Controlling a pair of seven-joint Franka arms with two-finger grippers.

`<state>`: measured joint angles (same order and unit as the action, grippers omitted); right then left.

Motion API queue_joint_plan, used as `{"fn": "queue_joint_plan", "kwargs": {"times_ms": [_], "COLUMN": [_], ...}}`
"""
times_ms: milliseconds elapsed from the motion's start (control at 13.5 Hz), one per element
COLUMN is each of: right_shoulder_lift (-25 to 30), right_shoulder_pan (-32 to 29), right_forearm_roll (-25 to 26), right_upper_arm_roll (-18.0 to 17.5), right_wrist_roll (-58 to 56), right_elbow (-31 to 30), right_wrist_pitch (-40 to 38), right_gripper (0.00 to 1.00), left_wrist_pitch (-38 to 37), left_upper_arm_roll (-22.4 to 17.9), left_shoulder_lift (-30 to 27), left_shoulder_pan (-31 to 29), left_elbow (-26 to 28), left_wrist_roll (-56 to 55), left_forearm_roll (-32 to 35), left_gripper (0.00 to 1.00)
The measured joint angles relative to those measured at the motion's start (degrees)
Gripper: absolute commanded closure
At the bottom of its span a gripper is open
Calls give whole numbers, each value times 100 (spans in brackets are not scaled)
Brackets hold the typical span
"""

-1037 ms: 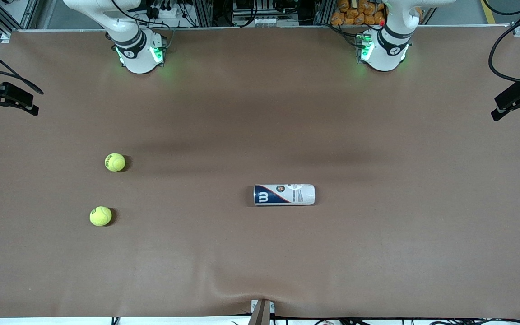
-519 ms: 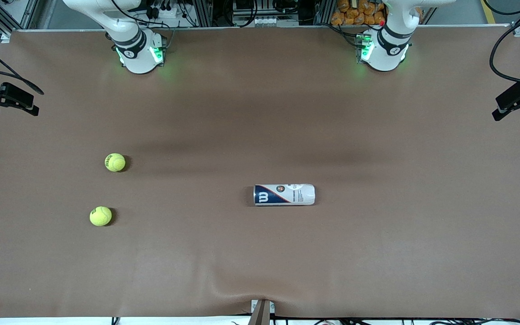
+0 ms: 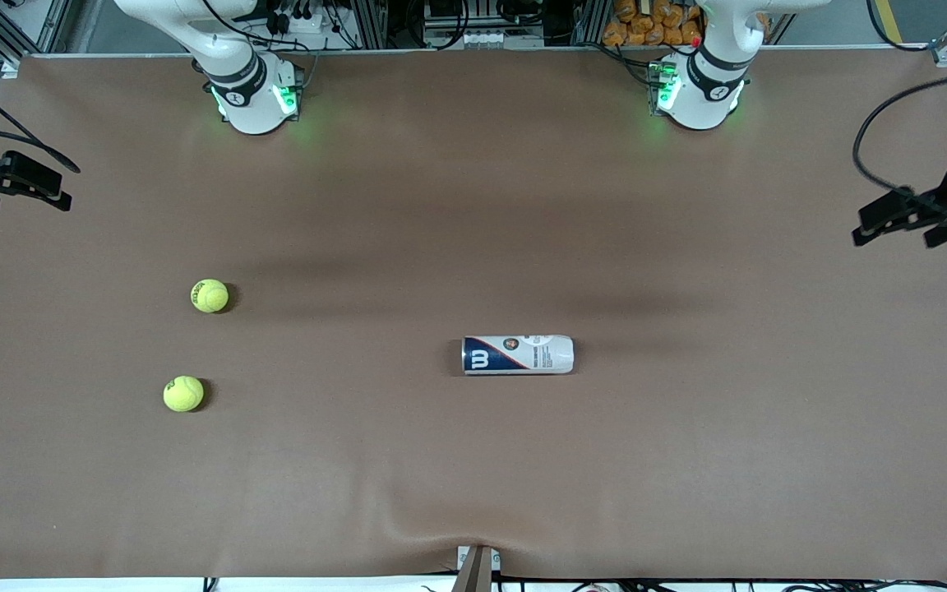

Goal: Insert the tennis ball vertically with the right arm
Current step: 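Reach the left gripper down over the white tennis ball can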

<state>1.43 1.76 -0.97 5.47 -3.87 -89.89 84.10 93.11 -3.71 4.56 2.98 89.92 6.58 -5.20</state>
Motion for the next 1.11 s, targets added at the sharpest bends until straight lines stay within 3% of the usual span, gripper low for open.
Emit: {"fn": "queue_joint_plan", "kwargs": {"times_ms": [370,593,889,1111], "right_shoulder_lift": [0,0,-2,-2], "right_shoulder_pan": [0,0,0,0], "right_forearm_roll": [0,0,0,0], "right_upper_arm_roll": [7,11,12,12], "right_wrist_roll": [0,0,0,0], "right_elbow": [-37,-71,-98,-107], "right_wrist_pitch": [-1,-1,1,1], "right_gripper": [0,0,0,0], "left_wrist_pitch": [190,705,1348,2049], "left_upper_arm_roll": [7,52,204,394], "left_shoulder_lift": [603,998,1899,2528], "left_shoulder_pan": [-10,167,322,338], "left_elbow": [2,5,31,20], "left_wrist_roll": [1575,2804,4721,5536], "left_forearm_roll": [-357,-635,-2102,-2647], "left_gripper": [0,0,0,0]}}
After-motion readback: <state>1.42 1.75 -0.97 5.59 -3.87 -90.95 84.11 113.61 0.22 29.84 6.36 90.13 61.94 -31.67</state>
